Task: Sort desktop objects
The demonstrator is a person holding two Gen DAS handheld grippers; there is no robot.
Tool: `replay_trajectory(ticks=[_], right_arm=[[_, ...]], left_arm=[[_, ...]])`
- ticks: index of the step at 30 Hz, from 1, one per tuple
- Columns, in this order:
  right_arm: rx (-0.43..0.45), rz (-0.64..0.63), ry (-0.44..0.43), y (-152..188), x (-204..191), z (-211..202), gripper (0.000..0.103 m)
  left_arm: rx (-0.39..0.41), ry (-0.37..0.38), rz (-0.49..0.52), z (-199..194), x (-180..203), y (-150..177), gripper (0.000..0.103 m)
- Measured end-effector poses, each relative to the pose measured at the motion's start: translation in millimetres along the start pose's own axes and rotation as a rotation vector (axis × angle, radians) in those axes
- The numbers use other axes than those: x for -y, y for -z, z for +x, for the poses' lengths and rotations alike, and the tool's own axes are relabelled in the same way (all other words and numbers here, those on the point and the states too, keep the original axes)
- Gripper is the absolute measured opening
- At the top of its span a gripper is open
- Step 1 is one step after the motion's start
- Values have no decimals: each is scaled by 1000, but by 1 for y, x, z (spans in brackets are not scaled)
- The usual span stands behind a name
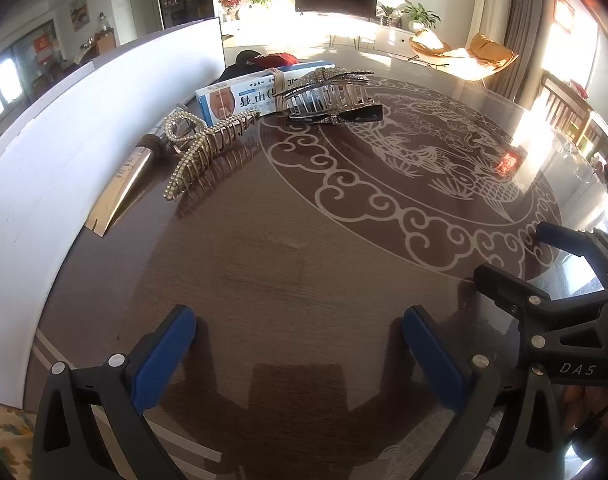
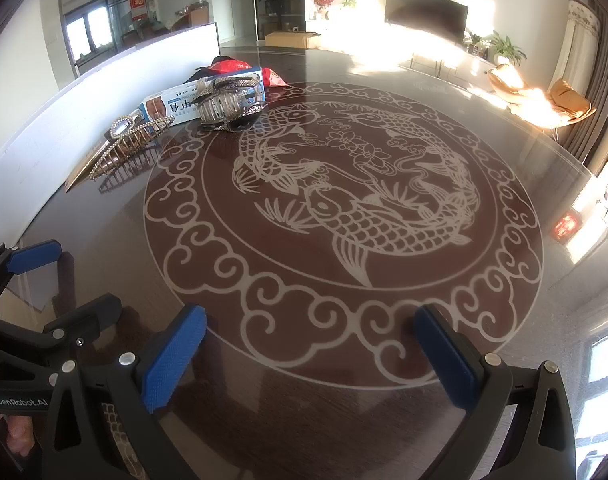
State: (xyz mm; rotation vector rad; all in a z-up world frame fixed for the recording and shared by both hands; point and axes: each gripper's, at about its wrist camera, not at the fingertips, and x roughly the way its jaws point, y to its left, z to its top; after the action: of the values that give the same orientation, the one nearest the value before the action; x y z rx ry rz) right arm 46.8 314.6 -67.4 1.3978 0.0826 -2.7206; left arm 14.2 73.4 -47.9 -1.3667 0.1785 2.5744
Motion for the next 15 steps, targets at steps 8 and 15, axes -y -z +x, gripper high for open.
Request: replay_trajectory(ticks=[8,15], right_arm=[[-1,3,5,0,0,1,103],[-2,3,8,0,-1,1,103]], left_arm=[[16,2,-4,0,1,0,103],[16,3,-4,0,1,0,103]])
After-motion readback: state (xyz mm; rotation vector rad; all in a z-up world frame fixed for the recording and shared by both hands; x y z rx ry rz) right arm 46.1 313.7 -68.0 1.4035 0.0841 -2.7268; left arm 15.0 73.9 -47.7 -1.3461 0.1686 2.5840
